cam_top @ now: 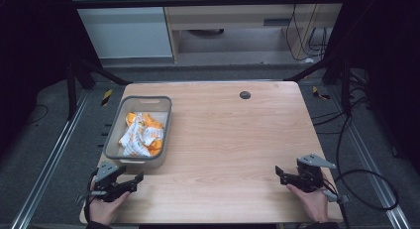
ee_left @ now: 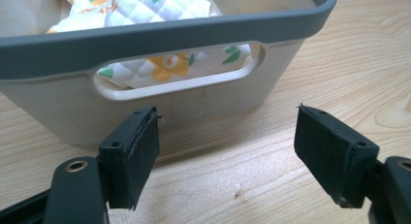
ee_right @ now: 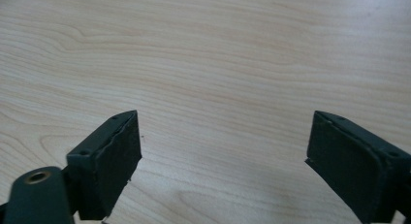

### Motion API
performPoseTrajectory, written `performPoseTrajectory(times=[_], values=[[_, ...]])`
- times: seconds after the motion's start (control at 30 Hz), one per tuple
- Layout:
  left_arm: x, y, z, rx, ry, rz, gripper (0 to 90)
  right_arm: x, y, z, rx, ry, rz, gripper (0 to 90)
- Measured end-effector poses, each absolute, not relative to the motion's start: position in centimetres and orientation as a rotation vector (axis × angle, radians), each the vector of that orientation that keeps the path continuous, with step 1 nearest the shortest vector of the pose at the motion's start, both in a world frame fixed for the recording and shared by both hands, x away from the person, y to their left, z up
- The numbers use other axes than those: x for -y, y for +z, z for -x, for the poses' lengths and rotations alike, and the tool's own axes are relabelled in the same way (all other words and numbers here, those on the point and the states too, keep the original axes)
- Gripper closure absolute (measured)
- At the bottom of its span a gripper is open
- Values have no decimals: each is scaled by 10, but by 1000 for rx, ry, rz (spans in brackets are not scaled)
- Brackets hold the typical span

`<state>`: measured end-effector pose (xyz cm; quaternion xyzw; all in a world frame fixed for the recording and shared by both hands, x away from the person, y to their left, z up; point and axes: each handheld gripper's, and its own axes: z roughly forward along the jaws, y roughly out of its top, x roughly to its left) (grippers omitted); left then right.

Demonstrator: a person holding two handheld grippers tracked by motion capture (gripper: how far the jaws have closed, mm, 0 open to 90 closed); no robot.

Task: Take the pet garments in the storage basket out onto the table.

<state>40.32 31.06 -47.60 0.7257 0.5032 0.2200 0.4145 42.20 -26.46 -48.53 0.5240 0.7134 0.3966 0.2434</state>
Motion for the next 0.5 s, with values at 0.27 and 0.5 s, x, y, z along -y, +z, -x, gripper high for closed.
performPoseTrajectory(times=[0.27,0.5], values=[[-313,-470,-400,-1253,554,-1794,249,261,-484,-422,-1935,1075,-1430,125],[-312,-467,-398,-1247,541,-1783,253,260,-486,-422,-1949,1069,-1427,125]])
